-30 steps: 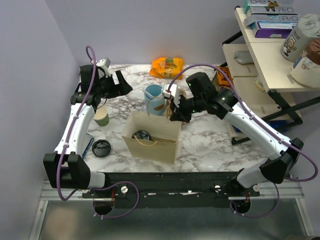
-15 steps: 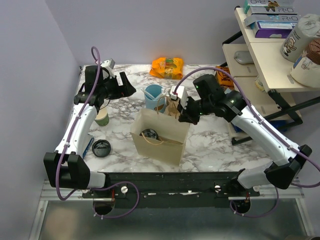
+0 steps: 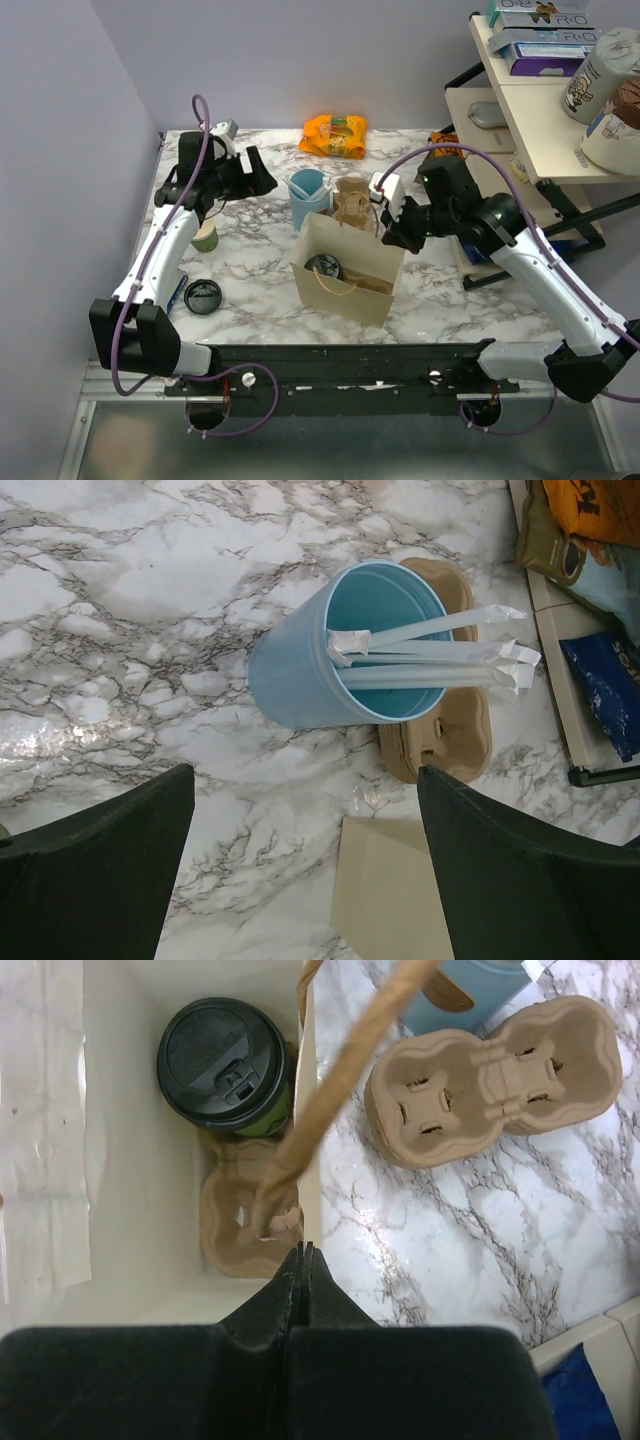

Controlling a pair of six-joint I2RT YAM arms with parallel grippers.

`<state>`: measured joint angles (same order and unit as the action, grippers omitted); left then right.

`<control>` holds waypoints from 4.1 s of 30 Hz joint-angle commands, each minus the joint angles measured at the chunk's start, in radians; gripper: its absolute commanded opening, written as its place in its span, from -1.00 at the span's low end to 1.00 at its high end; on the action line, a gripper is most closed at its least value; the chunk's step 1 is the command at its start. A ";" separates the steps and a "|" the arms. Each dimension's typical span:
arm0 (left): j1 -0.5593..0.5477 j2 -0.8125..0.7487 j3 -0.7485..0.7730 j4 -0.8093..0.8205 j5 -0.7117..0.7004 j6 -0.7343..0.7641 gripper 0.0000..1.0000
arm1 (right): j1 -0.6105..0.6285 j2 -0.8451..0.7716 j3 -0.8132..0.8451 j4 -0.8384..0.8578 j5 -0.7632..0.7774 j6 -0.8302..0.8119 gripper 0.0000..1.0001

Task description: Pack the takeout coffee

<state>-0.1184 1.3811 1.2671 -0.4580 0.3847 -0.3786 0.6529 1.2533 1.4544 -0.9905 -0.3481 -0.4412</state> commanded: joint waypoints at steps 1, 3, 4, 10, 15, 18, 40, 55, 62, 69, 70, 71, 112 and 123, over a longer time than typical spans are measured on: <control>-0.007 0.018 0.026 -0.008 -0.018 0.006 0.97 | -0.015 -0.019 -0.023 -0.028 0.027 0.002 -0.99; -0.007 0.021 0.026 -0.005 -0.014 0.006 0.97 | -0.019 -0.012 -0.019 -0.031 0.032 0.001 -0.99; -0.009 0.027 0.026 -0.002 -0.010 0.004 0.97 | -0.021 -0.005 -0.016 -0.031 0.032 0.001 -0.99; -0.020 0.056 0.051 0.024 0.023 -0.008 0.97 | -0.025 0.023 0.003 -0.034 0.050 0.007 -0.84; -0.046 0.122 0.121 0.001 0.005 -0.014 0.97 | -0.025 0.038 0.014 -0.022 0.096 0.015 -0.63; -0.062 0.171 0.161 -0.014 -0.023 -0.014 0.94 | -0.025 0.038 0.029 -0.023 0.090 0.018 -0.51; -0.159 0.388 0.393 -0.145 -0.211 0.083 0.14 | -0.025 -0.120 0.012 0.157 0.181 0.084 0.71; -0.191 0.415 0.442 -0.168 -0.222 0.102 -0.42 | -0.025 -0.193 -0.058 0.280 0.345 0.179 0.73; -0.211 0.432 0.468 -0.218 -0.286 0.110 -0.46 | -0.025 -0.210 -0.077 0.280 0.396 0.180 0.73; -0.234 0.437 0.479 -0.235 -0.319 0.110 -0.59 | -0.025 -0.218 -0.098 0.289 0.414 0.176 0.73; -0.234 0.435 0.479 -0.235 -0.322 0.106 -0.68 | -0.025 -0.219 -0.100 0.289 0.416 0.176 0.73; -0.236 0.434 0.480 -0.231 -0.323 0.104 -0.76 | -0.025 -0.218 -0.101 0.293 0.420 0.174 0.73; -0.253 -0.100 0.873 -0.521 -0.250 0.013 -1.00 | -0.025 -0.554 -0.476 0.836 0.637 0.317 0.78; -0.254 -0.329 0.601 -0.498 0.199 0.032 -1.00 | -0.025 -0.592 -0.511 0.843 0.584 0.325 0.78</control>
<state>-0.3687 1.0550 1.9354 -0.9234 0.3893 -0.3714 0.6327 0.6579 0.9562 -0.1802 0.2756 -0.1291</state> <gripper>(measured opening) 0.009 0.886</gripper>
